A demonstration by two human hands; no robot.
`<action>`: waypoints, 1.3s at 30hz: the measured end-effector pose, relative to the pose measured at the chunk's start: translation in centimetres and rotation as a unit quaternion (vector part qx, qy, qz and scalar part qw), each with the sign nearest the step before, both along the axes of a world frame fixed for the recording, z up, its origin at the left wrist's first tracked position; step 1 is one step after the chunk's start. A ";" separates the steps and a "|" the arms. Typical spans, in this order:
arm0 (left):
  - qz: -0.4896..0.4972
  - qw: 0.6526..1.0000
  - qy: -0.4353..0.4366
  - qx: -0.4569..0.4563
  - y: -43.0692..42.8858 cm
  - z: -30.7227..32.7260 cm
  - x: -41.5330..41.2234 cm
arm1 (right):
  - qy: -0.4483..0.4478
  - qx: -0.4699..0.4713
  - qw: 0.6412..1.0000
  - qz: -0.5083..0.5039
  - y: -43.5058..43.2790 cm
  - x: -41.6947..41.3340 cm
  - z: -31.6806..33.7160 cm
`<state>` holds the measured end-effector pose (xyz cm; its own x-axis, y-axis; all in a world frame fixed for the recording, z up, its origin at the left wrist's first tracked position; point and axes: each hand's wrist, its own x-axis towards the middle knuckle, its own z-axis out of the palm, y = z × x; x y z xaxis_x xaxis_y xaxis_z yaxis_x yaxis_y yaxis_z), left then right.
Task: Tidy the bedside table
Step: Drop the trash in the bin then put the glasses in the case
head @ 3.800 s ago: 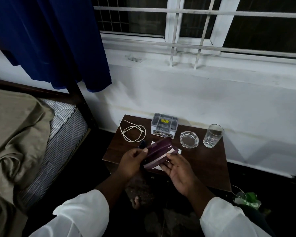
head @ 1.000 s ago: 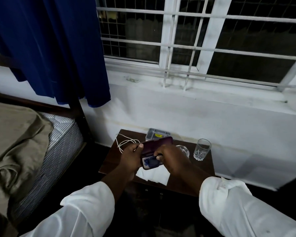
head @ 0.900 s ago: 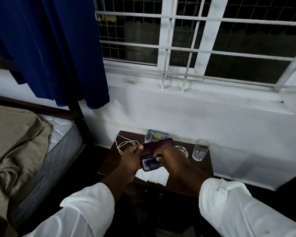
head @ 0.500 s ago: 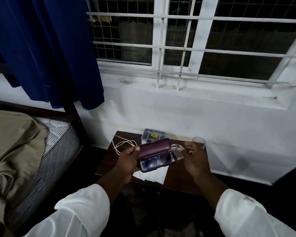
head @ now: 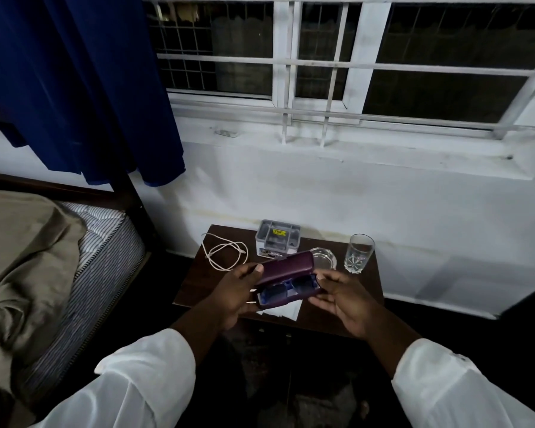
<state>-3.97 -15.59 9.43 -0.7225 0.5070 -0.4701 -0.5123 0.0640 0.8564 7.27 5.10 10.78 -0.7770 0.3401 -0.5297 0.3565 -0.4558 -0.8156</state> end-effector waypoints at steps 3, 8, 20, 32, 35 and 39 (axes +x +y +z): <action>-0.036 0.999 -0.022 -0.001 0.0 0.1 -0.1 | -0.004 -0.004 1.000 -0.006 0.0 0.1 -0.1; -0.029 0.999 -0.025 0.003 0.5 -0.1 0.3 | -0.003 -0.027 0.999 -0.025 0.1 0.0 -0.5; -0.043 0.997 0.057 -0.009 1.2 -1.2 1.1 | -0.012 -0.004 1.000 -0.012 0.3 0.1 -0.6; -0.032 0.996 0.083 0.000 0.5 -2.1 0.6 | 0.002 0.035 0.999 0.002 -0.4 -0.7 -1.3; -0.033 0.996 0.081 0.001 0.1 -2.6 0.2 | 0.005 0.032 0.999 0.009 -0.6 -1.3 -1.7; -0.044 0.995 0.089 -0.020 -0.7 -3.0 -0.5 | 0.013 0.033 0.999 0.031 -1.1 -2.4 -2.4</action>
<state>-4.48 -16.26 6.39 -0.7497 0.5549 -0.3605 -0.3444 0.1380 0.9286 4.88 3.96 8.35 -0.8109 0.3245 -0.4870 0.3610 -0.3777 -0.8527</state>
